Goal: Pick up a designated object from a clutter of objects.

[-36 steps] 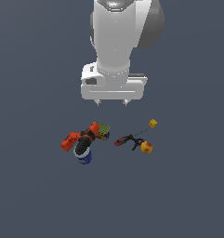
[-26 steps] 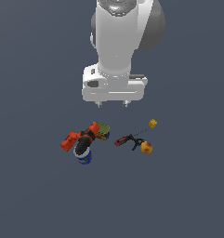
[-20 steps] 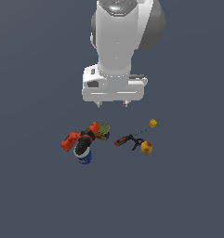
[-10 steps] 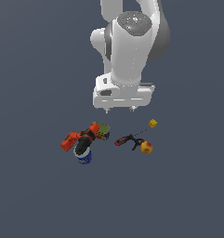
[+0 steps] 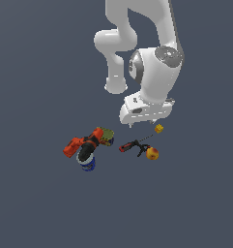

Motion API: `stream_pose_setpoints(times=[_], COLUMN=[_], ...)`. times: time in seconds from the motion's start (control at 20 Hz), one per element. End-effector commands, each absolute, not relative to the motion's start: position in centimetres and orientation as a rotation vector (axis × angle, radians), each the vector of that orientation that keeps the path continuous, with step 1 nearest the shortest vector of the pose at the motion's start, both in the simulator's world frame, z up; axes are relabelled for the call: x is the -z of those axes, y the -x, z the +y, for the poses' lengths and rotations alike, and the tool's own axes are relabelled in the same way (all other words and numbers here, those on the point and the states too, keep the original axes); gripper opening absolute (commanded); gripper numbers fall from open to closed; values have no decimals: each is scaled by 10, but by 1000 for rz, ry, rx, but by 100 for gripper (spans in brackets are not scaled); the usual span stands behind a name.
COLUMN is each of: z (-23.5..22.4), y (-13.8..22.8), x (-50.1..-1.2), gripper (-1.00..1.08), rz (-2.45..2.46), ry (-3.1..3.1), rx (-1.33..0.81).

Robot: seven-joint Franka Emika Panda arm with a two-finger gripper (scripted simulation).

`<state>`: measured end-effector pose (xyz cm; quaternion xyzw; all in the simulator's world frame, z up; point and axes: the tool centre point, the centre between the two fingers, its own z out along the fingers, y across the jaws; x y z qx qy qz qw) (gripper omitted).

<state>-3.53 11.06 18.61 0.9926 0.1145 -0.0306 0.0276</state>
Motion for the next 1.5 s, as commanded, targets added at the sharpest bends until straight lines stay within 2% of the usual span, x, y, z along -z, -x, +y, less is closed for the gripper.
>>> stream_pose_setpoints(times=[0.0,0.35,0.7,1.0,1.45], z=[134,195,233,247,248], y=[44,79,111,126,128], x=[-166,-116,-85,-74,-66], gripper=[100,100,100,100,100], rz=[413,575,687,733,737], ry=[-3059,-3050,-3051,-3053,-3053], rx=[76,33,9,1,2])
